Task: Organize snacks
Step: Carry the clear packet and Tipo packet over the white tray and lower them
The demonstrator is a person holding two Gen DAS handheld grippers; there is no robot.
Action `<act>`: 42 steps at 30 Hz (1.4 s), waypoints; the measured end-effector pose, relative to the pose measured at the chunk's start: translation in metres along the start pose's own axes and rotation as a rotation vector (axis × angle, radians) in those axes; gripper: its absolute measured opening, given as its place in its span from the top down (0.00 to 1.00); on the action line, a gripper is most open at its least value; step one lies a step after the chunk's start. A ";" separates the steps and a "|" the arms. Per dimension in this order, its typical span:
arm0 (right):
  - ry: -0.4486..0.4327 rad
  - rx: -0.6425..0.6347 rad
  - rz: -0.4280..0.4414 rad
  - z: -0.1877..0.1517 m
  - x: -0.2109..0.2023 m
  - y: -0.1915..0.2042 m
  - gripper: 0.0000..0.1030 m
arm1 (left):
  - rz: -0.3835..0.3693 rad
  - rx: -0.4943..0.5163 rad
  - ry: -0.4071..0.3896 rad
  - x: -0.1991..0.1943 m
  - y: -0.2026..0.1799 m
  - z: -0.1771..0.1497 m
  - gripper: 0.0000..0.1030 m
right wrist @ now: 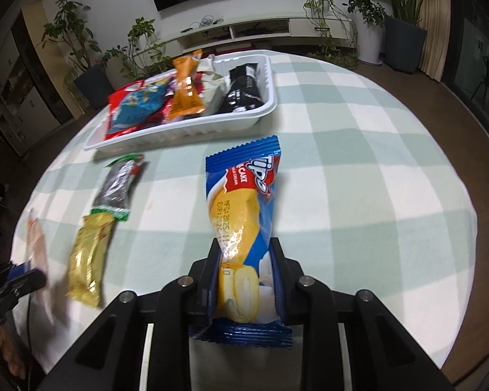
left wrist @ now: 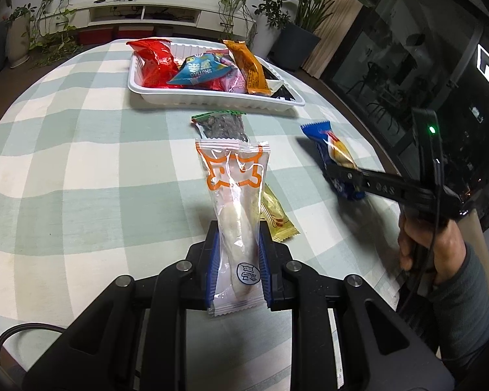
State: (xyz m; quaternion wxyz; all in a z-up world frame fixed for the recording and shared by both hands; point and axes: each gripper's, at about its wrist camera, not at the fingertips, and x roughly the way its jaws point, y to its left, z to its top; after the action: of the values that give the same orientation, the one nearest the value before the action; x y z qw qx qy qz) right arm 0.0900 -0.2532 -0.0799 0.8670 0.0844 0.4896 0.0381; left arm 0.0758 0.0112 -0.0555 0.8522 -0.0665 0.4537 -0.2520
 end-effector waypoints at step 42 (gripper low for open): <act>-0.156 0.000 0.199 0.163 -0.006 0.016 0.73 | 0.045 0.057 -0.095 0.033 0.048 0.222 0.81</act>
State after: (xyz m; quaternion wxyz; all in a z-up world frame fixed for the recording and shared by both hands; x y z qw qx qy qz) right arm 0.2266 -0.2562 0.0110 0.8945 0.1354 0.4096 0.1174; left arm 0.2876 0.0113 0.0327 0.8798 -0.0436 0.4068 -0.2420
